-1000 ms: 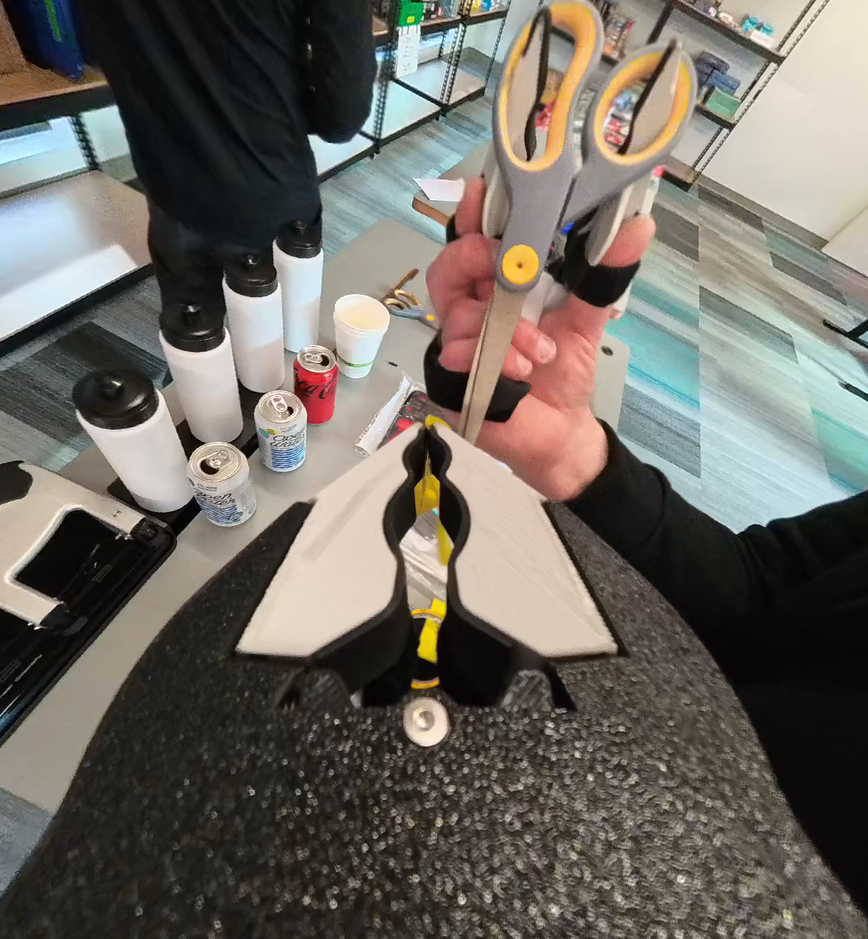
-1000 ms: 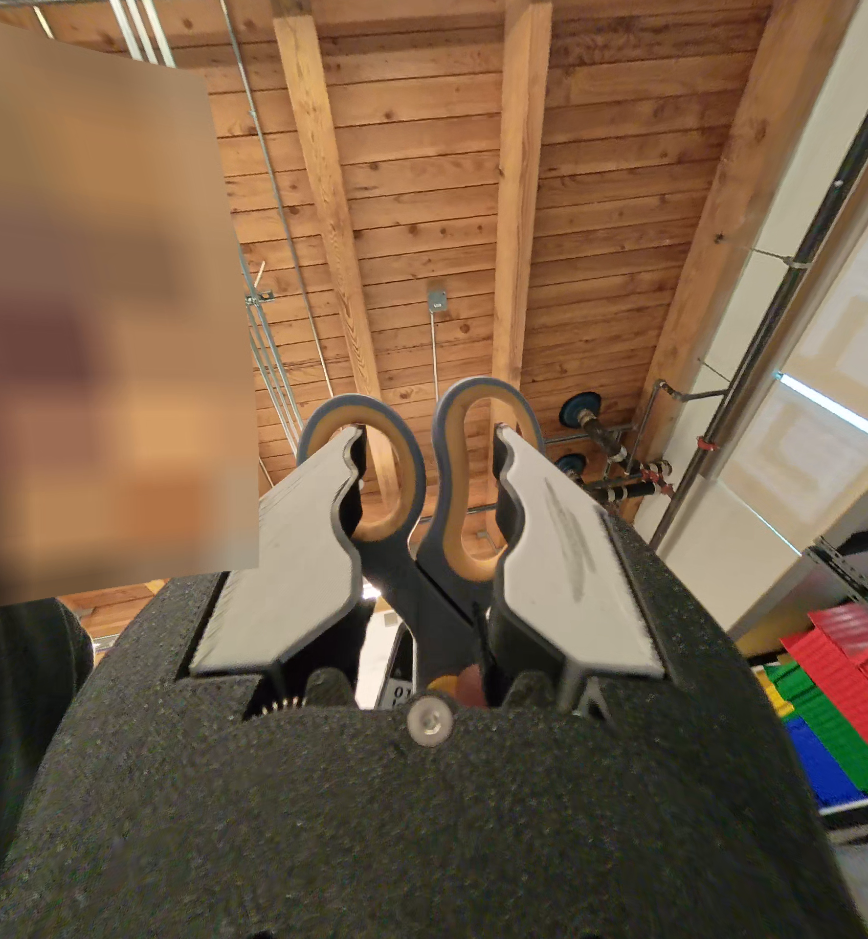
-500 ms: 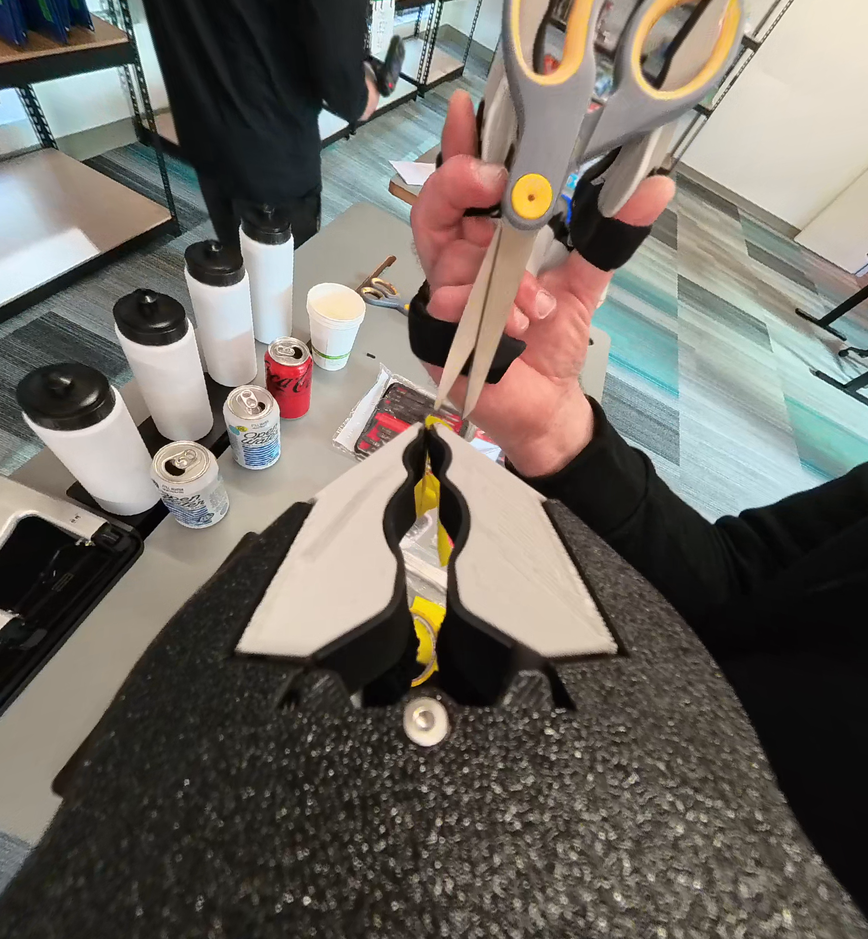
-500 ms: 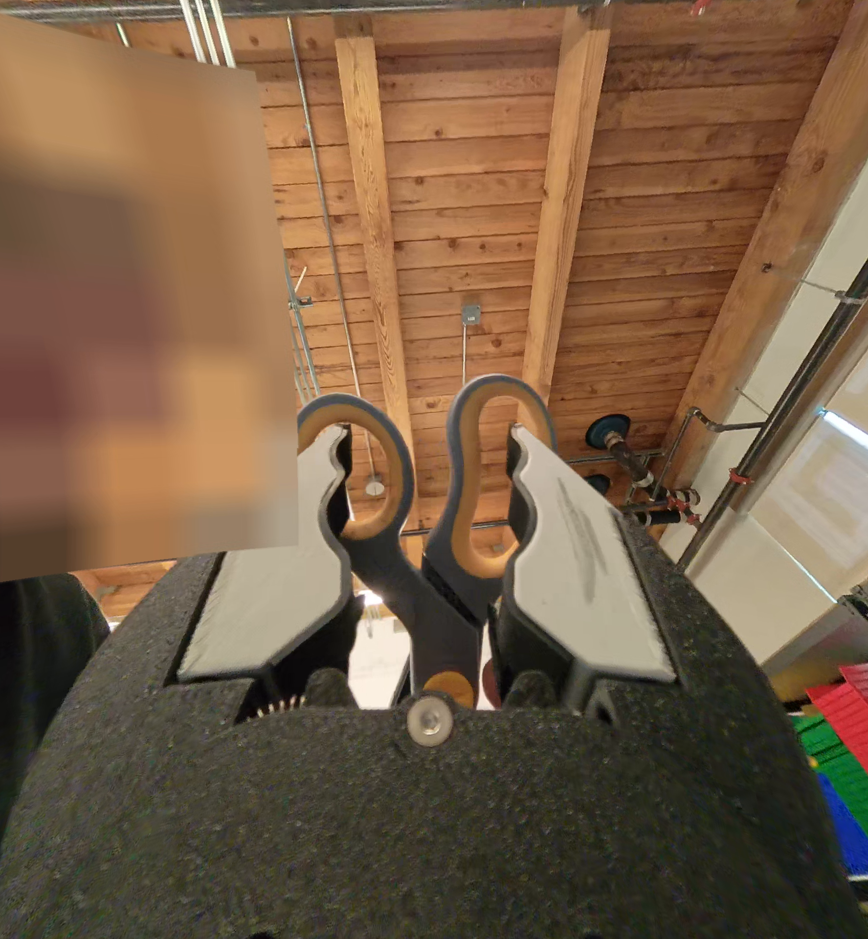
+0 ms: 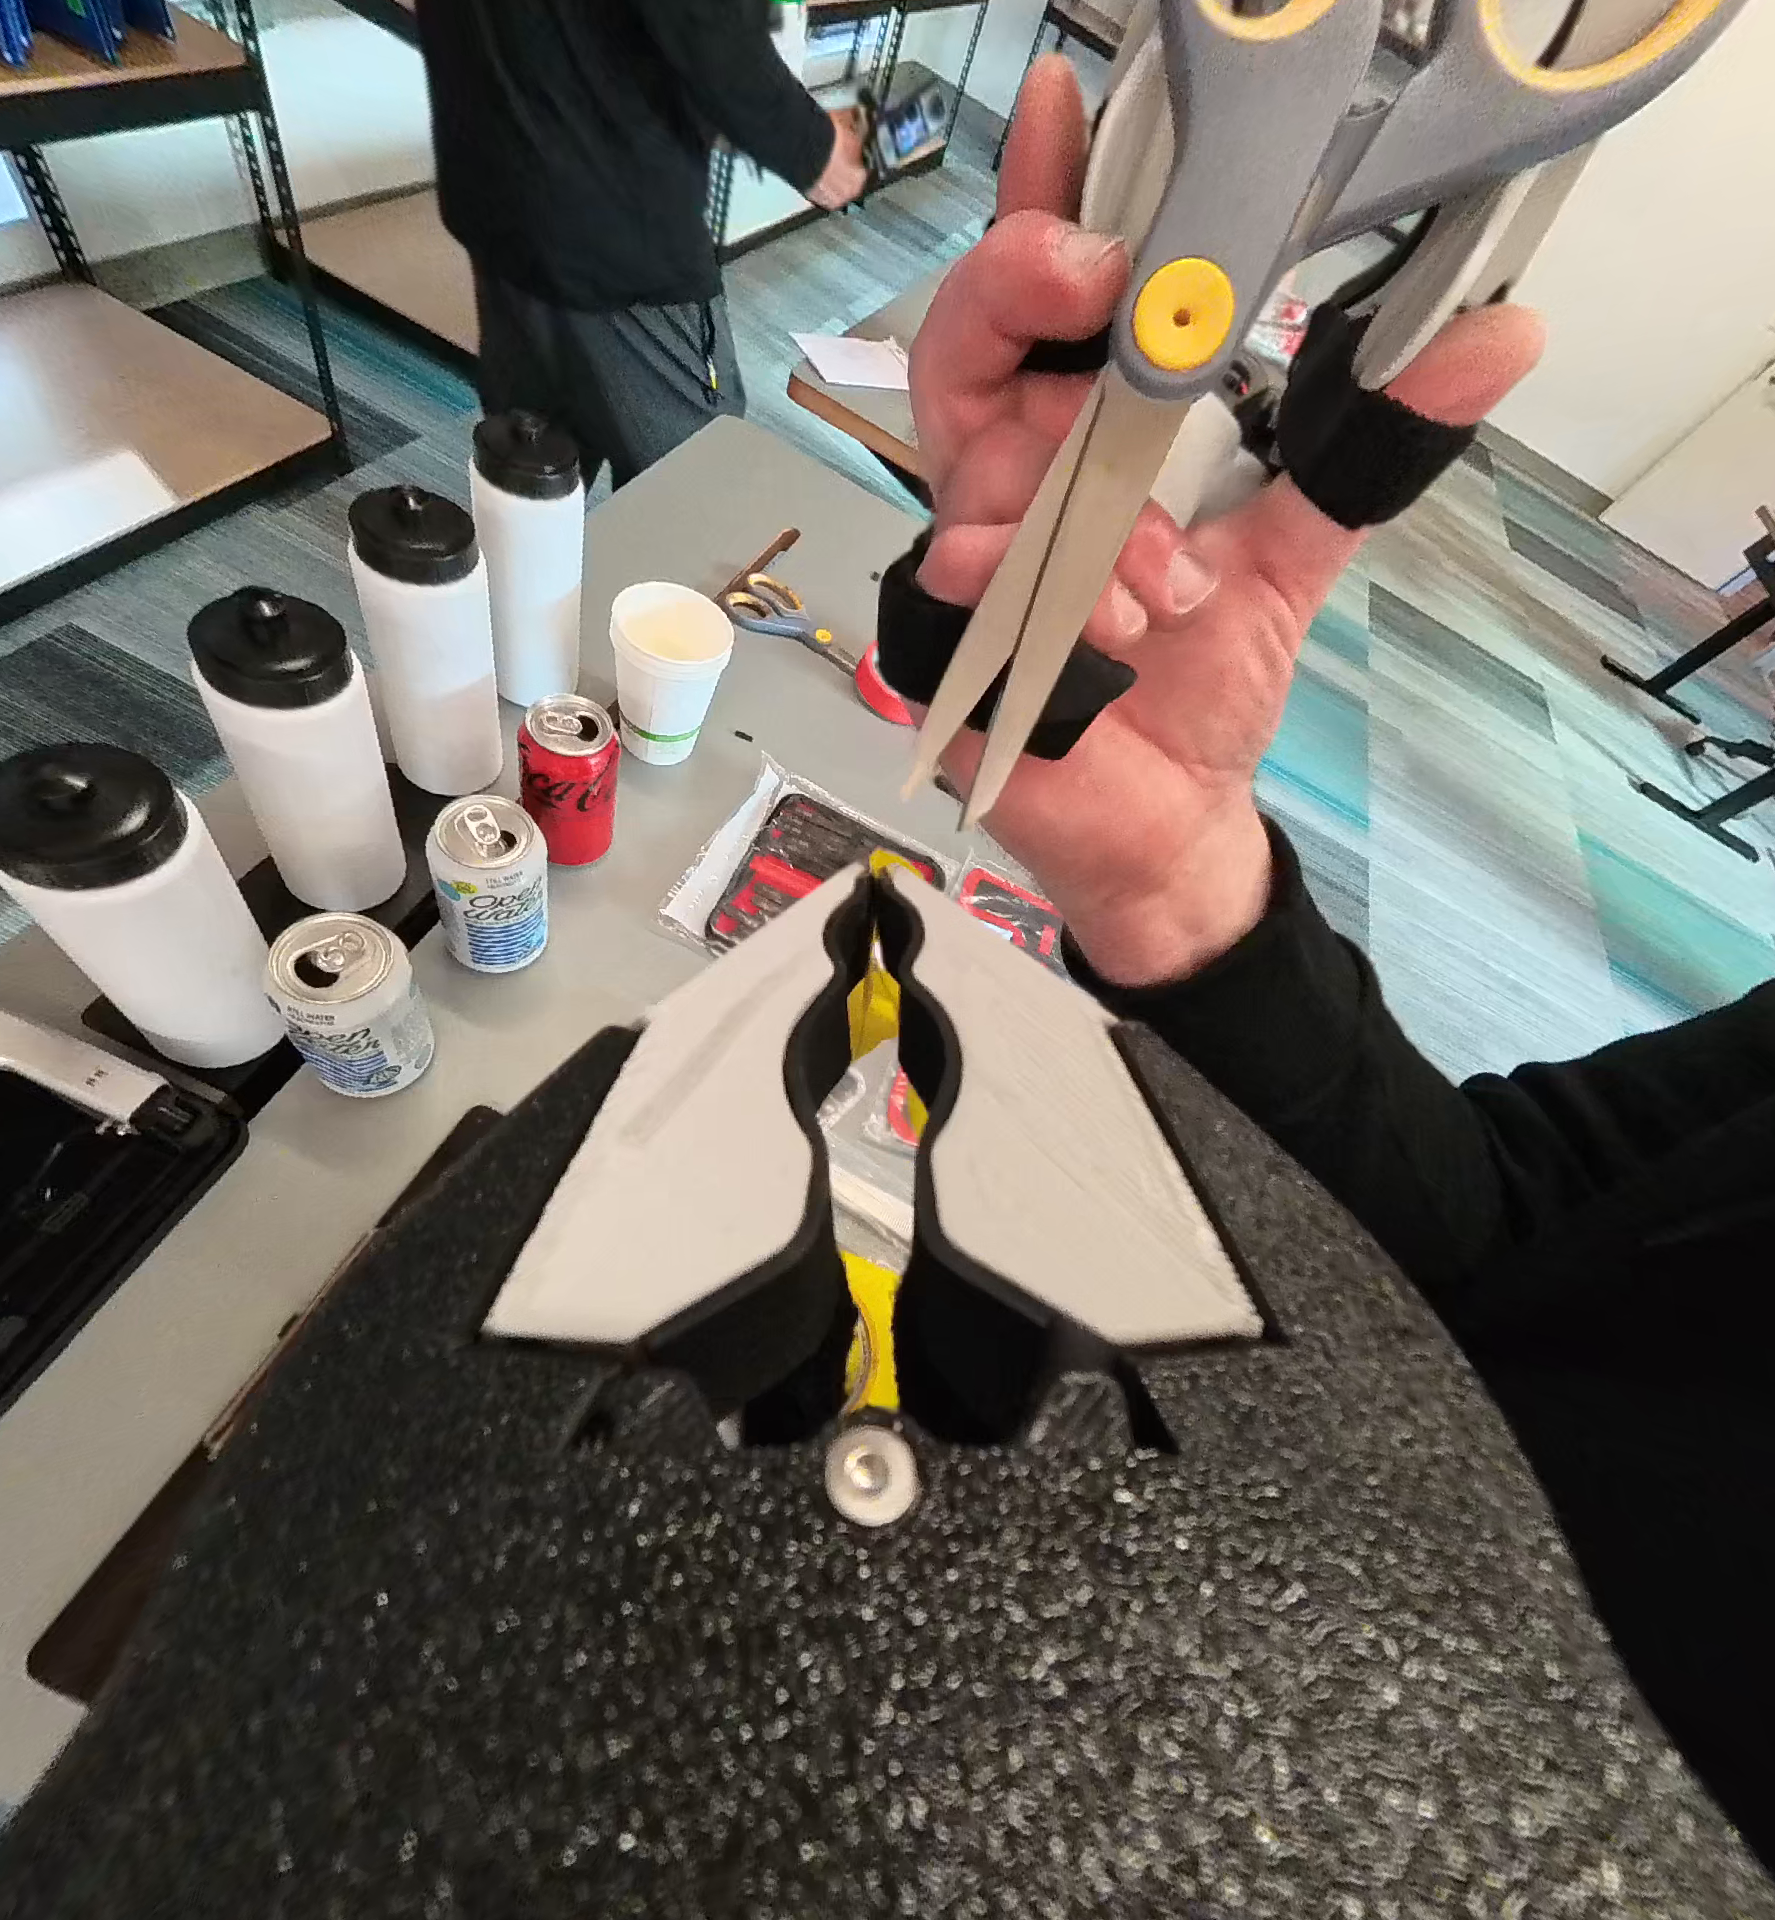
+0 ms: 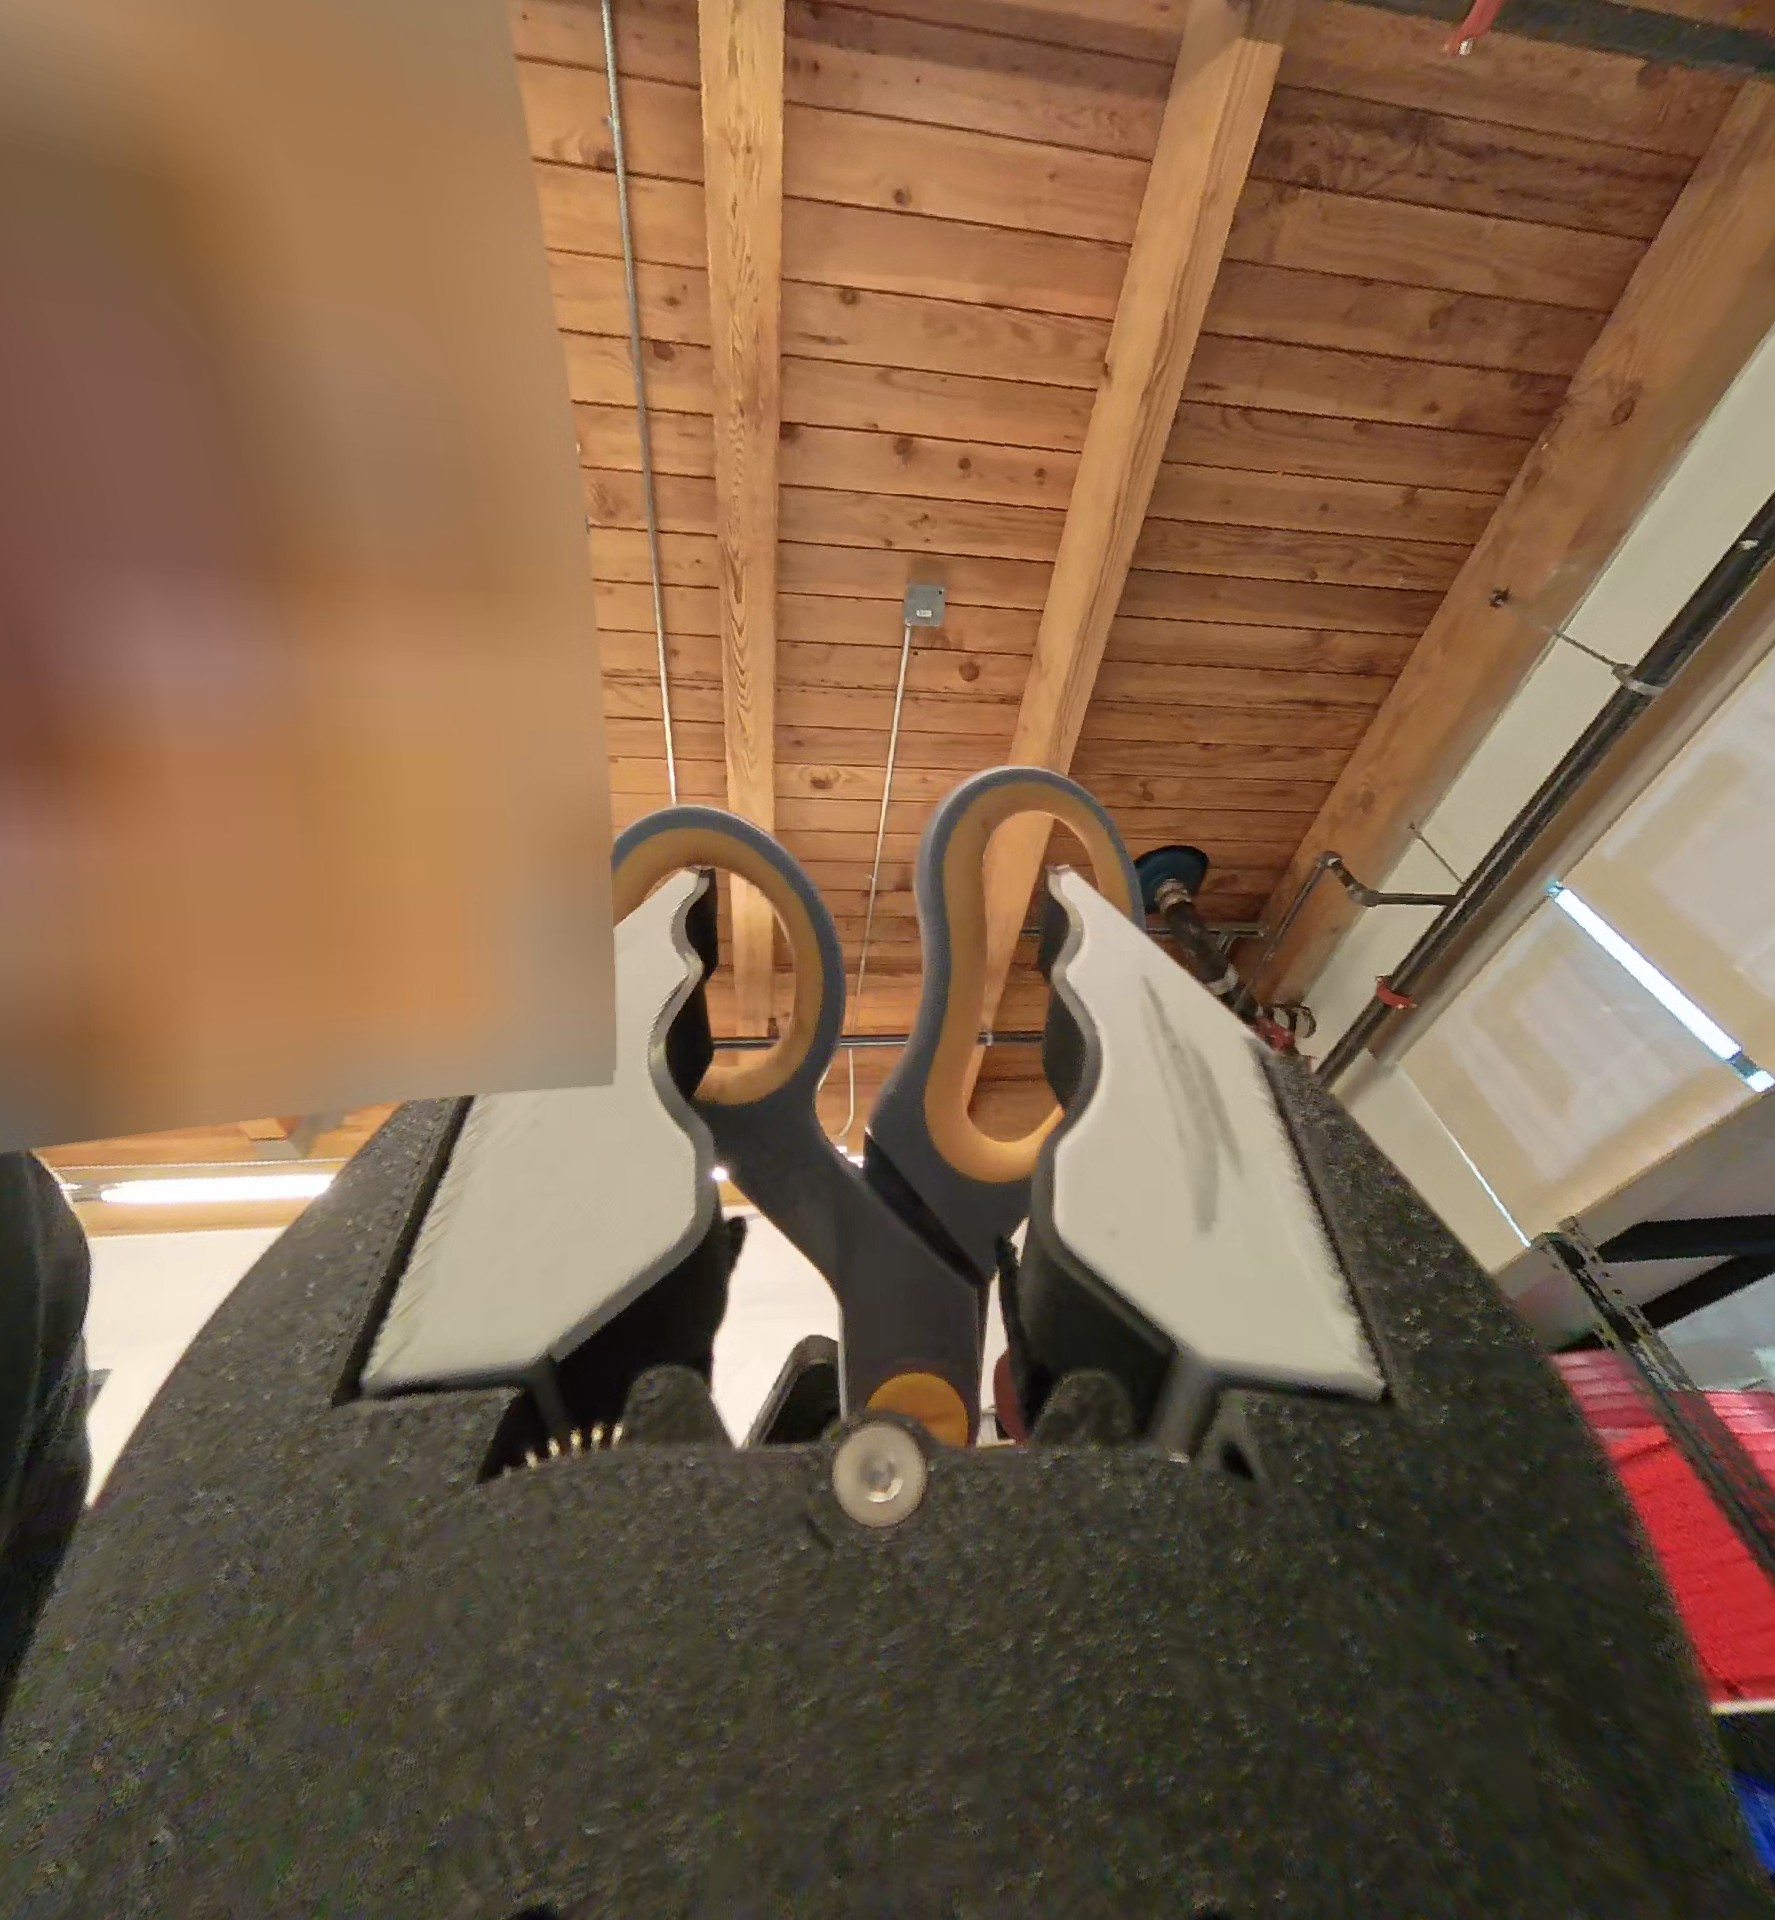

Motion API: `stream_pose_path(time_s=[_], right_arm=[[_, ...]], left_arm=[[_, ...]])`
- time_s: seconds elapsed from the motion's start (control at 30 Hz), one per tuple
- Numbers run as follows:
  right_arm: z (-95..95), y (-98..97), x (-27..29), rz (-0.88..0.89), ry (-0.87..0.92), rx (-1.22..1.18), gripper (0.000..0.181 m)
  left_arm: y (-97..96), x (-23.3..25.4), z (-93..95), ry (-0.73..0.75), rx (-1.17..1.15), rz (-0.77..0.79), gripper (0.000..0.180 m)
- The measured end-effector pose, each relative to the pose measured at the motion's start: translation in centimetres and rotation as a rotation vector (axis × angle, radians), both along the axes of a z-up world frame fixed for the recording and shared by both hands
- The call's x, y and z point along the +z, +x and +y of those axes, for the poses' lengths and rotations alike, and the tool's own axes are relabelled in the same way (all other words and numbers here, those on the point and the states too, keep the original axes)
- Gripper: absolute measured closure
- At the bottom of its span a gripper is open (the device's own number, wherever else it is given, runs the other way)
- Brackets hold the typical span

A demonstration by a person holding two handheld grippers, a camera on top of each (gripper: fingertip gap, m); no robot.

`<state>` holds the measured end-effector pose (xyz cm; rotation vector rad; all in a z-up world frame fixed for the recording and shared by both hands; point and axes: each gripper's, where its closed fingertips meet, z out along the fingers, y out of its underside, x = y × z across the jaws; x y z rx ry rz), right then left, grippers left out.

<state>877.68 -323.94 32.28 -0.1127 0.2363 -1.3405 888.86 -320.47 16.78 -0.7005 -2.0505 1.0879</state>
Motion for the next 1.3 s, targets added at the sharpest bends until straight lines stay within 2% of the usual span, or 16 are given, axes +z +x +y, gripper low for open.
stream_pose_path(time_s=[0.63, 0.8, 0.83, 0.9, 1.1, 1.17, 1.3], right_arm=[[-1.9, 0.8, -2.6, 0.006, 0.122, 0.002, 0.122], [-2.2, 0.8, -2.7, 0.028, 0.122, 0.013, 0.136], [-2.2, 0.7, -2.7, 0.03, 0.112, 0.018, 0.149], [-2.7, 0.2, -2.8, 0.01, 0.123, 0.035, 0.157], [-3.3, -1.2, -3.2, -0.013, 0.134, 0.04, 0.156], [-3.5, -1.9, -3.7, -0.002, 0.144, 0.041, 0.156], [-3.1, -2.9, -6.2, 0.132, 0.169, 0.042, 0.155]], left_arm=[[-1.9, 1.5, -1.2, -0.04, -0.005, 0.019, 0.18], [-2.1, 1.7, -1.5, -0.047, -0.014, 0.016, 0.18], [-2.2, 1.8, -1.6, -0.052, -0.01, 0.018, 0.18], [-2.1, 2.0, -1.8, -0.052, -0.011, 0.032, 0.18], [-1.6, 2.2, -2.5, -0.028, 0.001, 0.085, 0.18], [-1.2, 2.4, -2.9, -0.005, 0.008, 0.147, 0.18], [-0.5, 1.6, -3.1, 0.022, 0.033, 0.222, 0.18]])
